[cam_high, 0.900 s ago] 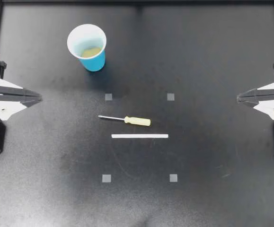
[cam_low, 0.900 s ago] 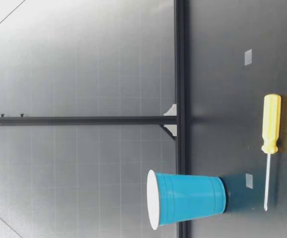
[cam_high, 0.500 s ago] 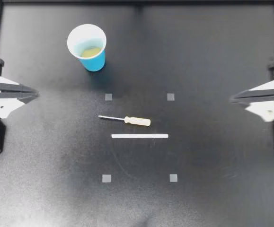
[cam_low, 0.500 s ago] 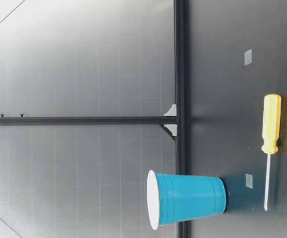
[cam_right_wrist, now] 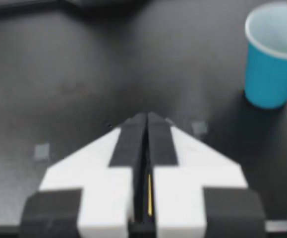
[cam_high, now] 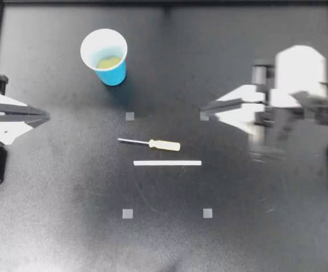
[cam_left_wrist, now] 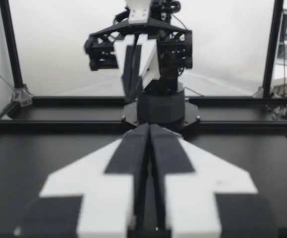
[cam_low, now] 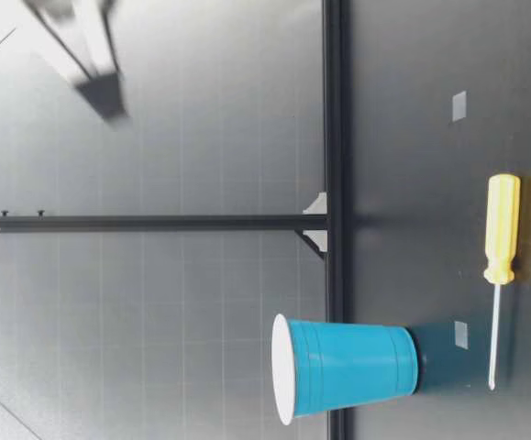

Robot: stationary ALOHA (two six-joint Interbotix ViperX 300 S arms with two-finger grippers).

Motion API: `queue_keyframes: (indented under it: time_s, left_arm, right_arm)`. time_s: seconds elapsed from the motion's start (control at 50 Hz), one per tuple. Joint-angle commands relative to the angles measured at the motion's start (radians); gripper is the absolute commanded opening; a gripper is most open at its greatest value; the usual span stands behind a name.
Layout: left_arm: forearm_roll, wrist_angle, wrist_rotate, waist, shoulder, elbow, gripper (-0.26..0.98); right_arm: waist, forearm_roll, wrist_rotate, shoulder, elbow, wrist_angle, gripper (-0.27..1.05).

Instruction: Pick up the screwdriver with the right arm, hand it over to the left arm then place it into the cup.

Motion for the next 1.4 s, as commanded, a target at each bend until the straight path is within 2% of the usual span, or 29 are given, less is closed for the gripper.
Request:
queue_keyframes:
  time_s: [0.0, 0.14, 0.38, 0.56, 0.7, 0.96, 1.38]
  left_arm:
    - [-0.002, -0.009, 0.0, 0.002, 0.008, -0.009, 0.14]
    - [0.0, -0.009, 0.002, 0.002, 0.005, -0.003, 0.14]
    - [0.0, -0.009, 0.003, 0.002, 0.005, -0.003, 0.14]
    - [0.0, -0.006, 0.003, 0.002, 0.005, -0.003, 0.14]
    - [0.0, -0.006, 0.003, 0.002, 0.005, -0.003, 0.14]
    - [-0.002, -0.005, 0.002, 0.002, 0.005, 0.002, 0.14]
    - [0.0, -0.005, 0.003, 0.002, 0.003, 0.006, 0.14]
  right_arm:
    - [-0.017, 0.0, 0.0, 0.064, -0.087, 0.048, 0.16]
    - [-0.017, 0.0, -0.002, 0.199, -0.184, 0.114, 0.3]
    - [-0.017, -0.005, -0.003, 0.4, -0.337, 0.27, 0.64]
    - [-0.017, -0.006, -0.002, 0.515, -0.437, 0.433, 0.62]
    - [-0.017, -0.006, -0.002, 0.592, -0.489, 0.485, 0.62]
    - [-0.017, -0.006, -0.006, 0.67, -0.511, 0.462, 0.62]
    - [-0.011, -0.008, -0.015, 0.718, -0.508, 0.419, 0.61]
